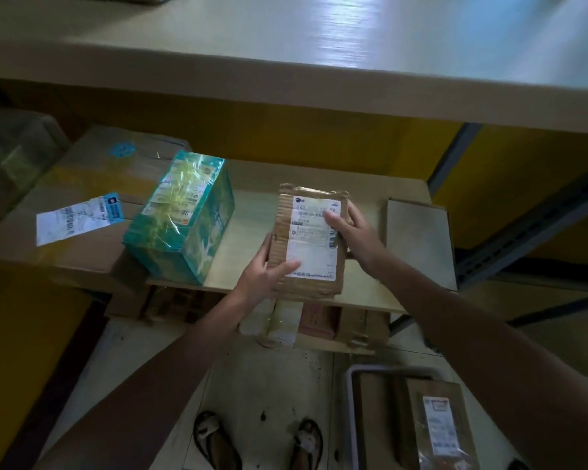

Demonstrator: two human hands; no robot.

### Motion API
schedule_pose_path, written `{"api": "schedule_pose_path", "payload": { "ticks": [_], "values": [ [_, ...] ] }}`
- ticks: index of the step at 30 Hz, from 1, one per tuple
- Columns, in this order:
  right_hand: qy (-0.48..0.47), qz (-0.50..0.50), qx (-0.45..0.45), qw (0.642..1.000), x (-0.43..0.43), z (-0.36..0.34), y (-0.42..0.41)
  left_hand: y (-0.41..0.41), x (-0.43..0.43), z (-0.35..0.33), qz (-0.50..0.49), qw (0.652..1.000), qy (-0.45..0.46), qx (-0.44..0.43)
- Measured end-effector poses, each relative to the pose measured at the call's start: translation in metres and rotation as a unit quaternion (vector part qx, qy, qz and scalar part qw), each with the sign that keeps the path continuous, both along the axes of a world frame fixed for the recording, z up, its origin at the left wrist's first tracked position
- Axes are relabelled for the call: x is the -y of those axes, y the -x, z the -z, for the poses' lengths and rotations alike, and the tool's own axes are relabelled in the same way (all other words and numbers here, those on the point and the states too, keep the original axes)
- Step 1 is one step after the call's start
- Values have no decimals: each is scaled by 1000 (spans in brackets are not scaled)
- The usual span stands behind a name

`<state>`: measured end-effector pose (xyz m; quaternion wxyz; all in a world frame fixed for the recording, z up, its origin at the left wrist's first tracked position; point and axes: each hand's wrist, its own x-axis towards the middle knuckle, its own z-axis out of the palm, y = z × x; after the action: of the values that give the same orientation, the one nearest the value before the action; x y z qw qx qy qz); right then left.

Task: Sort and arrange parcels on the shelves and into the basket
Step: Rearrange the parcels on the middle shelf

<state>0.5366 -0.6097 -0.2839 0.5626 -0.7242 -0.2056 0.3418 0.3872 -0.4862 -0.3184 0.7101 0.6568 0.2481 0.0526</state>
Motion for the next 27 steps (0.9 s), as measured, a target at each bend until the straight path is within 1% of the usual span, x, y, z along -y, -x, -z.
{"api": "schedule_pose_path", "payload": {
  "ticks": [3,6,9,12,14,16,19,21,23,24,25,27],
  "values": [
    [35,64,-34,997,-2,13,1,3,1,7,28,991,-131,-30],
    [94,24,-94,991,-7,24,3,7,-6,17,3,971,-222,-91],
    [115,-3,-82,990,-21,30,6,13,-14,20,-33,953,-273,-123],
    [112,21,-38,993,-45,34,6,12,-18,18,-76,945,-292,-127],
    [108,22,-2,994,-64,38,7,13,-28,12,-76,945,-291,-129],
    [105,14,35,994,-80,41,9,19,-42,5,-61,937,-318,-131],
    [123,6,90,988,-96,46,8,28,-55,-7,-42,907,-403,-116],
    [124,0,96,988,-96,48,6,28,-52,-13,-31,883,-457,-97],
    [130,3,101,986,-86,47,5,23,-43,-18,-19,868,-488,-88],
    [146,-1,129,981,-78,45,3,18,-36,-20,-10,865,-494,-84],
    [170,-12,177,969,-66,42,-1,13,-29,-21,5,864,-497,-79],
    [215,-30,280,935,-38,37,-15,-1,-13,-22,39,861,-503,-61]
  ]
}}
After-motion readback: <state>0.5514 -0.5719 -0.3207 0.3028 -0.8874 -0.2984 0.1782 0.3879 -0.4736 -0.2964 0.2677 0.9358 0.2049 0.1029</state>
